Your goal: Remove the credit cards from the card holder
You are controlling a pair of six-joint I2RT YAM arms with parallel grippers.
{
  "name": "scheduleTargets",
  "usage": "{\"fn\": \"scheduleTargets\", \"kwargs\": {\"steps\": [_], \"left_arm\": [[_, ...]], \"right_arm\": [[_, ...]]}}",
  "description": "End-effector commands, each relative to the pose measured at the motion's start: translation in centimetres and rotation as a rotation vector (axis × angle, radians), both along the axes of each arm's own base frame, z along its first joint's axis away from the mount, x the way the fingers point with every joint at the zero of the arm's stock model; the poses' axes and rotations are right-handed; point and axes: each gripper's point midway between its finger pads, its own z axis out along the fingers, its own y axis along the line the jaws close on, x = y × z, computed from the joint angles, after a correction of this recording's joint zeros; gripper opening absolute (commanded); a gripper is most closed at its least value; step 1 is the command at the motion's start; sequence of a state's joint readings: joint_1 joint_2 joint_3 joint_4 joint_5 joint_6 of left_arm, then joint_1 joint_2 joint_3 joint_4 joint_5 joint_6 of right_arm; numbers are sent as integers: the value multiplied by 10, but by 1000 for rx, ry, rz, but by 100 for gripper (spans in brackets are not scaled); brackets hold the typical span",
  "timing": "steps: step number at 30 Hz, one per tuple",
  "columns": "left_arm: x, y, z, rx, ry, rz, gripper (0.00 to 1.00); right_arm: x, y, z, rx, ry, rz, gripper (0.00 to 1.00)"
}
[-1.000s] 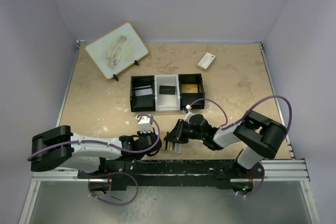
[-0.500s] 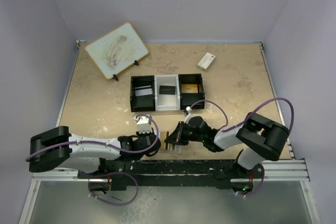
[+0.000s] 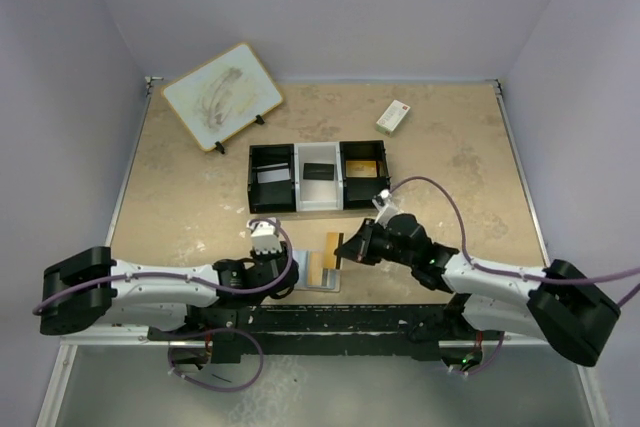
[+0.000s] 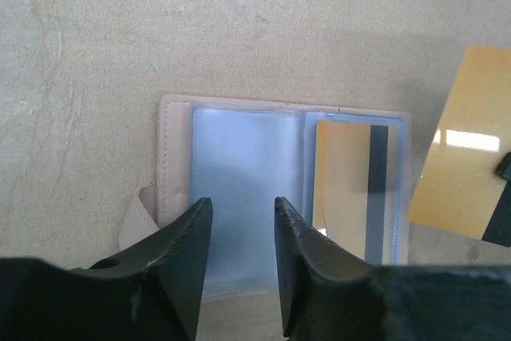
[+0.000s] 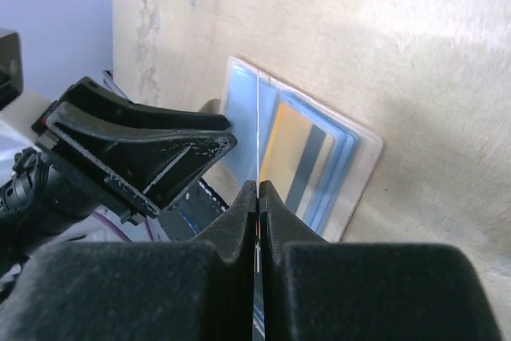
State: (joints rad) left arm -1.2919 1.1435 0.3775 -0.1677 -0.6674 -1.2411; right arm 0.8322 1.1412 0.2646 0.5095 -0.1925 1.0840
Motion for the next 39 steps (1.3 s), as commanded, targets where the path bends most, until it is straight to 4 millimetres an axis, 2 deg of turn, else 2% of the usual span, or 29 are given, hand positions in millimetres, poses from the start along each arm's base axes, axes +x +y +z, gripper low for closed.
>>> {"fn": "scheduleTargets", "kwargs": {"steps": [1,4,6,9,12,15,17,20,23,25,28,30,32,35,39], "left_arm": [[11,-9,42,-53,-90,-6,40],[14,-31,75,-150,-141,-63,46],[11,-46,86,-189,-151,-126,48],[4,-63,78,-188,-112,-196,49],[-3,-68,53,-169,-51,-211,49],[0,-52,28,-111,-21,-128,46],[4,-43,28,-109,-32,-87,45],[11,-35,50,-169,-92,-47,46],[18,-26,71,-187,-157,-29,51],[23,-17,75,-145,-170,-16,56],[34,0,71,-48,-160,1,61],[44,14,67,-3,-152,42,63],[52,26,72,21,-170,79,65],[58,37,86,19,-204,106,67],[67,60,89,23,-199,162,68]], "right_arm": [[24,-13,30,-87,-228,-34,0],[45,-31,45,-192,-362,-97,0],[62,-47,62,-263,-463,-177,0],[84,-67,86,-361,-539,-236,0],[114,-91,103,-437,-600,-269,0],[141,-108,124,-483,-684,-242,0],[156,-111,132,-510,-722,-203,0],[175,-116,130,-604,-766,-154,0],[178,-98,122,-656,-911,52,0],[182,-89,118,-726,-1008,155,0],[201,-102,121,-864,-1060,110,0],[202,-95,107,-921,-1127,250,0],[213,-97,110,-964,-1114,234,0],[219,-90,115,-971,-1169,280,0],[229,-100,98,-1103,-1150,367,0]]}}
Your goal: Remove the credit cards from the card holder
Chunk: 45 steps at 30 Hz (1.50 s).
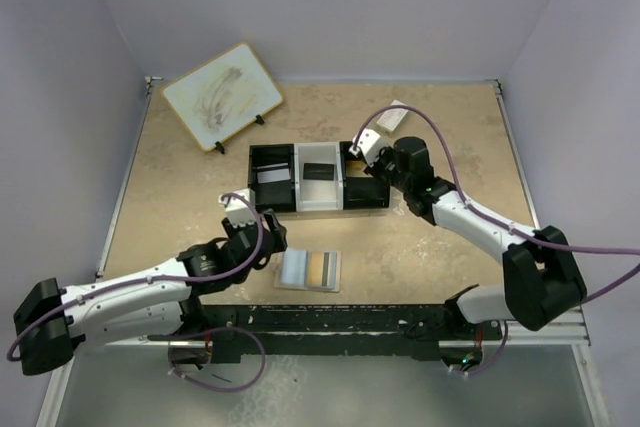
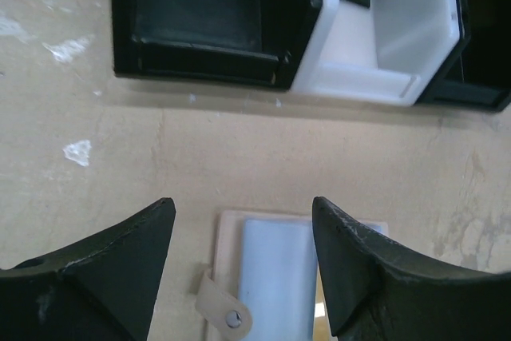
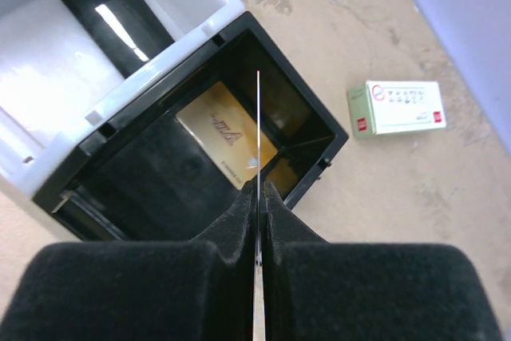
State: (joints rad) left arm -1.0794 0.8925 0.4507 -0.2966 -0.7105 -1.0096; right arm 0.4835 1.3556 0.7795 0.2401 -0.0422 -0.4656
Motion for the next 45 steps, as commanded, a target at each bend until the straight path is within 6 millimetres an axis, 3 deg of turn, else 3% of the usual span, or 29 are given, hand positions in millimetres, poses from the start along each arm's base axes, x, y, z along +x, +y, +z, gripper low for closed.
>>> {"fn": "scheduleTargets", "kwargs": {"steps": [1,4,7,11,14,21,27,29,35,43,45], "left_arm": [[18,25,20,10,-31,75,68],[24,34,17,7,0,99,68],[29,40,29,-17,7,147,68],[29,54,52,-73,-26,224,69],[26,64,56,-94,-43,254,69],[17,57,48,-63,33,199,70],[15,62,60,-60,6,189,70],[15,63,61,-54,3,186,71],[13,56,55,-30,37,150,71],[13,51,57,-8,51,119,71],[12,50,57,-8,55,108,71]], "right_arm": [[20,0,22,-147,-123,72,0],[12,15,21,-123,-123,183,0],[5,27,20,-129,-137,283,0],[12,23,8,-189,-108,275,0],[14,15,-7,-261,-67,277,0],[24,15,-17,-303,-56,291,0],[31,10,-52,-367,28,296,0],[48,16,-36,-347,-30,272,0],[71,13,-33,-366,-87,198,0],[82,10,-53,-409,-90,179,0],[79,17,-53,-389,-89,217,0]]}}
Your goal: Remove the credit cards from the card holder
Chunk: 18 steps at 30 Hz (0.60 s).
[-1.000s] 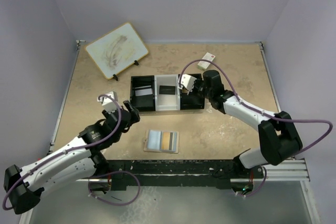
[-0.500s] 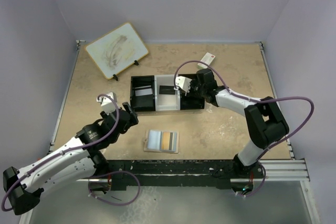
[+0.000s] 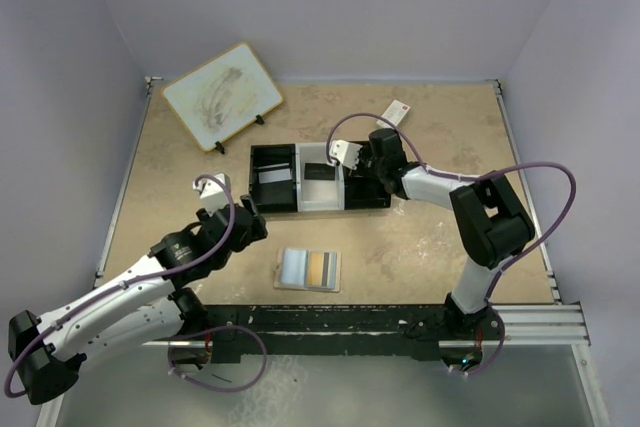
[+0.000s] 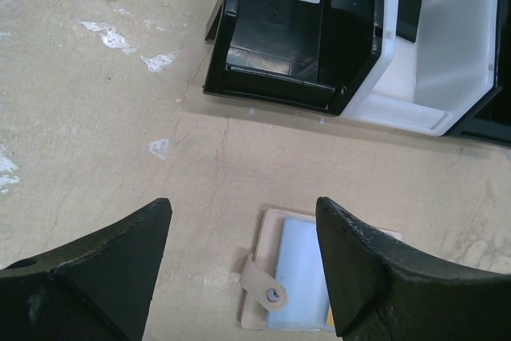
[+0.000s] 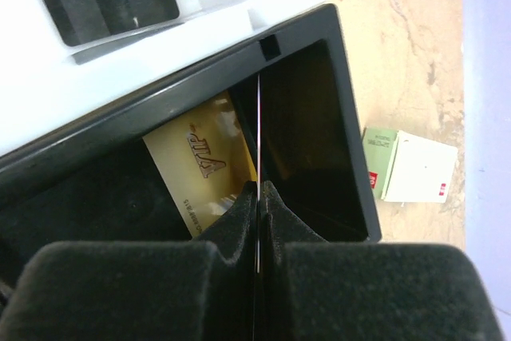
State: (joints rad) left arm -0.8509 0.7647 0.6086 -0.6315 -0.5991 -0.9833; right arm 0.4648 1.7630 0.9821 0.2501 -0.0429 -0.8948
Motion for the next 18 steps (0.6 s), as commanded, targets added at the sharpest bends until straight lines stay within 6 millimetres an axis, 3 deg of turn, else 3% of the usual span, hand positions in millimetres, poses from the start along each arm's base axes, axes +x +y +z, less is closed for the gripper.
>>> {"fn": "scheduleTargets", "kwargs": {"steps": [1,6,10,15,17,18], "left_arm": [[4,-7,20,-24,-28,-30,71],[4,-11,15,-28,-11,-38,71],[5,-15,15,-30,-7,-51,71],[1,-28,4,-7,51,-129,71],[2,-26,2,12,61,-116,70],[2,-24,3,9,58,-97,69]], "right_arm": [[15,11,20,31,-75,35,0],[19,6,8,9,-51,-6,1],[20,0,11,13,-92,-35,16],[12,4,6,22,-45,-8,20],[13,5,11,38,-48,-18,35],[11,8,13,53,-46,-8,38]]}}
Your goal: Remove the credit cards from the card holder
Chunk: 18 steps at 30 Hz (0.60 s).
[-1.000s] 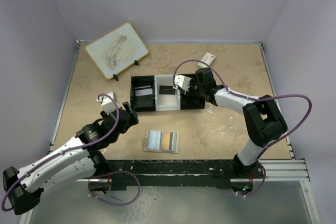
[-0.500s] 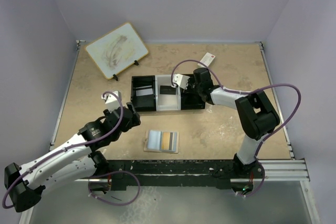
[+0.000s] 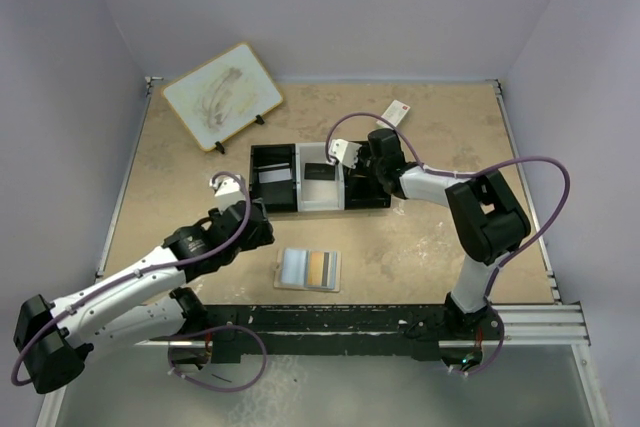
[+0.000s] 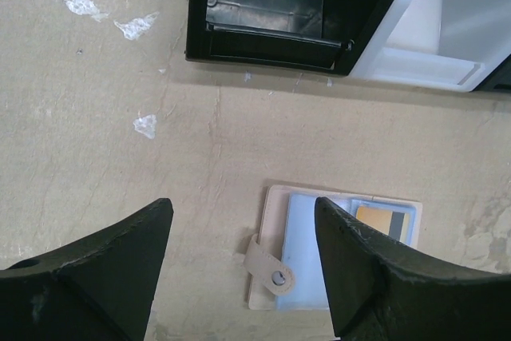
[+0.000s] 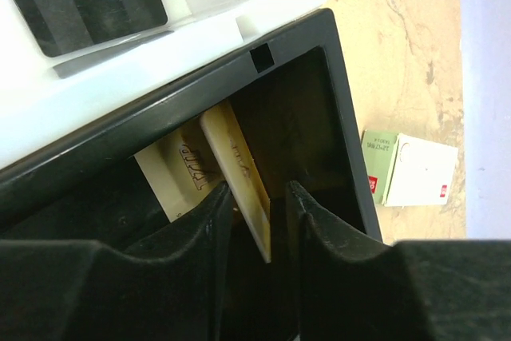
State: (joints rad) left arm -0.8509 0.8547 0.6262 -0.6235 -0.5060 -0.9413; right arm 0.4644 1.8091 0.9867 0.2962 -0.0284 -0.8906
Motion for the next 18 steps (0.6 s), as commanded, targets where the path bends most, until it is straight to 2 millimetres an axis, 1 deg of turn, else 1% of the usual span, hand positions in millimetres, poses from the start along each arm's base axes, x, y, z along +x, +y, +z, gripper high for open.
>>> {"fn": "scheduleTargets", "kwargs": {"steps": [1,2,3,5,8,9,10,12,15,16,18], "left_arm": [[8,-6,21,-41,-41,9,69],[9,-7,24,-65,-56,18,69],[10,-8,28,-91,-71,20,69],[9,-10,34,-130,-94,15,69],[8,-12,31,-125,-81,5,69],[8,-8,31,-105,-75,16,69],[9,-3,34,-104,-83,49,68],[10,5,44,-150,-134,94,69],[8,4,64,-270,-220,85,69],[7,4,67,-291,-230,81,69],[4,3,65,-294,-215,77,70]], "right_arm": [[1,9,24,65,-39,22,39],[2,9,29,71,-58,19,39],[-1,5,25,65,-59,9,39],[-8,6,19,67,-40,25,40],[-7,-3,15,46,-51,-15,39],[-5,-8,15,38,-65,-40,40],[-3,-12,17,34,-84,-65,40],[-2,-16,19,36,-116,-88,40],[2,-15,22,45,-135,-89,41],[4,-16,23,52,-139,-108,41],[7,-16,25,63,-143,-124,41]]}}
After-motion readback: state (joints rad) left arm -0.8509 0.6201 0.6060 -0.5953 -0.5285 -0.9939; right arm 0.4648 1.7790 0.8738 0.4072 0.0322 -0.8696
